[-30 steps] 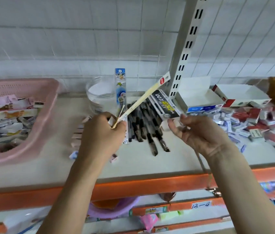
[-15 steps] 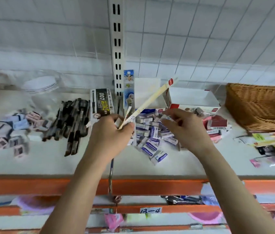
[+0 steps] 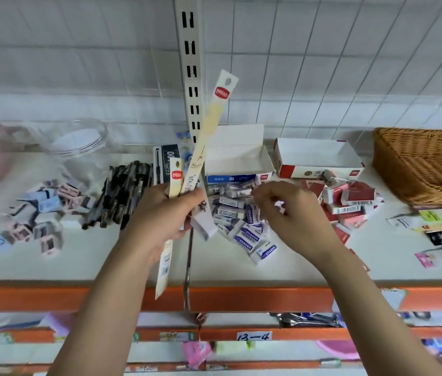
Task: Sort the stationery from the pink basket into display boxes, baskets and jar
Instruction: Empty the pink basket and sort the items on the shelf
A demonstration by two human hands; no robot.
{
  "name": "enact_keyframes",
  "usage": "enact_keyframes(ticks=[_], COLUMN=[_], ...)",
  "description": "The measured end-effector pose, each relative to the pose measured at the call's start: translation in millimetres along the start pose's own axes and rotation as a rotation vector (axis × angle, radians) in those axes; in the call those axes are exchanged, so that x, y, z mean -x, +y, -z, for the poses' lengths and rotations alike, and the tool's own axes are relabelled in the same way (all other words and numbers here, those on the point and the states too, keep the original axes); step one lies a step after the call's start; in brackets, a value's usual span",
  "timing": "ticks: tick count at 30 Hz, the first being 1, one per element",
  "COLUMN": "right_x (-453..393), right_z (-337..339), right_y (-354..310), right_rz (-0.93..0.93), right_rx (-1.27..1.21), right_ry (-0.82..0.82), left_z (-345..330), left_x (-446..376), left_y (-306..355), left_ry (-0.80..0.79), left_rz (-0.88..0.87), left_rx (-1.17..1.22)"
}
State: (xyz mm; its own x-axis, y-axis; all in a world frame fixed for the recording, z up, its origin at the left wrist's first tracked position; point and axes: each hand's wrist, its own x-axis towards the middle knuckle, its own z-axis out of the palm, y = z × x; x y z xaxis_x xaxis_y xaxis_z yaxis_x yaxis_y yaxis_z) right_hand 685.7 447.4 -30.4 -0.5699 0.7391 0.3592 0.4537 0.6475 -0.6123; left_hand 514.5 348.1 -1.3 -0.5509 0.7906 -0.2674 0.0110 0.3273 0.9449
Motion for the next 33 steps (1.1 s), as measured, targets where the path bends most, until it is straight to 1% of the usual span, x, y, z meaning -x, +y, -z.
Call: enact_keyframes(ticks=[3,7,9,13,17,22,25,27,31,33], right_x=[1.1,3.7,7.3,12.3,19.8,42.2,51.2,53.5,49.6,46.8], right_z=[-3.3,-15.6,-22.2,-33.4,-33.3,-17.7,-8.3,-3.7,-4.5,-8.3], right_y=[-6.7,-8.3,-11.0,-16.2,-9.9,5.0,11.3,13.1,8.7,2.8], right_rz=[0.007,0.005,0.05,0.081,0.125,0.153,0.104,0.103,0.139,0.129], right_rx=[-0.045,-0.013,0.003,-0.021,0.043,0.115,0.167,0.165,0.127,0.1], right_ry=[-0.015,-0.019,0.006,-0.02,-0.056,-0.22,-0.37,-0.415,-0.506,-0.519], left_z=[2.0,16.1,25.6,37.9,35.6,24.0,14.4,9.3,13.9,24.6], left_x=[-4.0,-18.8,-21.2,-13.5,-2.2,7.3,13.1,16.2,20.1,20.8], left_y=[0.2,-4.6,-8.4,-18.6,-19.7,-18.1,-16.9,-17.1,-22.4,-24.9], left_ry=[0.07,0.247,0.304,0.307,0.28,0.228,0.181,0.164,0.208,0.243], left_rz=[-0.026,-0.205,-0.226,-0.204,-0.21,-0.218,-0.233,-0.247,-0.286,-0.292], left_rx=[-0.054,-0.309,-0.381,-0.406,-0.404,-0.41,-0.437,-0.473,-0.559,-0.56])
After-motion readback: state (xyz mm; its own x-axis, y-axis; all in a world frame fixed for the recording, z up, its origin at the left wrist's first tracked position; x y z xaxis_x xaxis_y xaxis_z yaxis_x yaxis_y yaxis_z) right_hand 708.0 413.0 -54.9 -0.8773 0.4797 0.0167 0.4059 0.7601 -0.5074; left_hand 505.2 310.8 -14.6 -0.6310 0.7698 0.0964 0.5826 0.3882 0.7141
